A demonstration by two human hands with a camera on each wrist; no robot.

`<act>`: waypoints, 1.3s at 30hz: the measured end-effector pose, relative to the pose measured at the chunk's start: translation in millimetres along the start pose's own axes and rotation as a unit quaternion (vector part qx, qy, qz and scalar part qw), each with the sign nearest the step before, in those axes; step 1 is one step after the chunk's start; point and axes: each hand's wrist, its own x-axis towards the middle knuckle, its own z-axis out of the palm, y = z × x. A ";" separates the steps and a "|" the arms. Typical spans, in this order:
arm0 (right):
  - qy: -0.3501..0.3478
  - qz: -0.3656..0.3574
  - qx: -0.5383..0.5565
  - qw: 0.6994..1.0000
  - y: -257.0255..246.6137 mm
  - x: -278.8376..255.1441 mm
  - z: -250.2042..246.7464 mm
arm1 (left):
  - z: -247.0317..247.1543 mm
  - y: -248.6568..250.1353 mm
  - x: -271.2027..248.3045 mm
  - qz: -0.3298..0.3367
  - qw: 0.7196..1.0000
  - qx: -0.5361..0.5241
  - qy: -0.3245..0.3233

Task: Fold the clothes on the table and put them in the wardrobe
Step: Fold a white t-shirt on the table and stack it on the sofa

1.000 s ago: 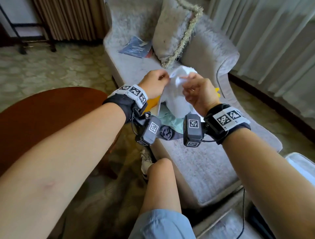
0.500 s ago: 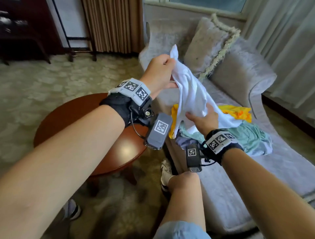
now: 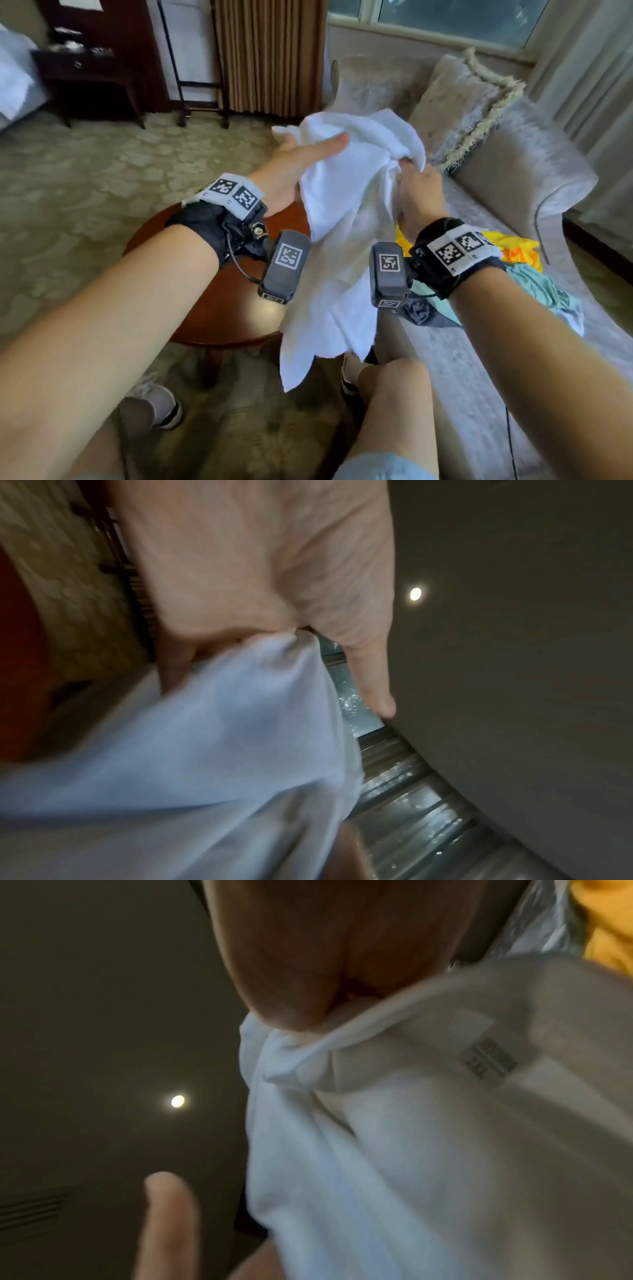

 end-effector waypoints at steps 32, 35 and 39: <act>-0.361 0.105 -0.006 0.927 21.7 -64.8 117.9 | -127.2 11.4 -72.2 -0.017 0.958 0.170 0.230; -0.330 0.162 -0.040 0.929 43.6 -61.2 105.7 | -142.1 10.5 -66.9 -0.001 0.946 0.179 0.270; -0.312 0.179 0.008 0.933 55.6 -57.0 101.6 | -155.6 2.1 -56.8 -0.016 0.933 0.241 0.266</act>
